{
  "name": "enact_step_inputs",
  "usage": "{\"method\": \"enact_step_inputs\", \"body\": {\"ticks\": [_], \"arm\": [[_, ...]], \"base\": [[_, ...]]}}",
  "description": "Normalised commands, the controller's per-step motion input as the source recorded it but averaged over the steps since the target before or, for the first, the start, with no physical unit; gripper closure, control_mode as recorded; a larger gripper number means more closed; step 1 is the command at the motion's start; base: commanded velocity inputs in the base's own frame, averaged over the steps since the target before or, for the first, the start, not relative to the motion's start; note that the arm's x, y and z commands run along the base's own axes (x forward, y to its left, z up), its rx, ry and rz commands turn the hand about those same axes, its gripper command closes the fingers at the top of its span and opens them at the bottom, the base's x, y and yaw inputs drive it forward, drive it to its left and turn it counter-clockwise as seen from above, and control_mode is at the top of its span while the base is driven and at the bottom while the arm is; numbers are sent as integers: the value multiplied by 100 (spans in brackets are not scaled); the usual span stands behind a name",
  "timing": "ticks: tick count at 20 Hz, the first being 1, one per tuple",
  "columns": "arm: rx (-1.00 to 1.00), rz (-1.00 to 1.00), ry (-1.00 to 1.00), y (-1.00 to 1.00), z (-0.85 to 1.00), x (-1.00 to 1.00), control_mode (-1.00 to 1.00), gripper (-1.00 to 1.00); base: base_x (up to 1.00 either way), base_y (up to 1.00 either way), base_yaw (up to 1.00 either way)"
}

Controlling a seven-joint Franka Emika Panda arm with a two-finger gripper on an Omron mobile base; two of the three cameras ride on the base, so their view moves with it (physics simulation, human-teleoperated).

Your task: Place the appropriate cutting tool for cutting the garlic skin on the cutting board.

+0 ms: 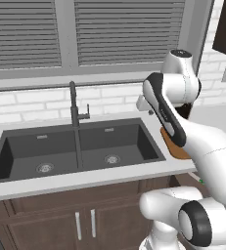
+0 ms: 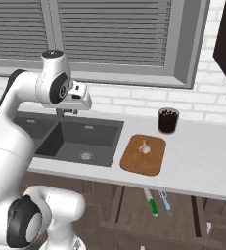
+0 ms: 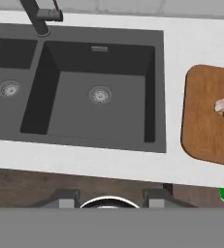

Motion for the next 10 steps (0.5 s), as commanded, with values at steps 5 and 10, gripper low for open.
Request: {"method": "enact_step_inputs", "body": {"ticks": [5, 10], "arm": [[0, -1, 1, -39, -3, -7, -100, -100], [2, -5, 0, -100, -50, -22, -100, -100]], "base": [[0, 0, 0], [0, 0, 0]]}}
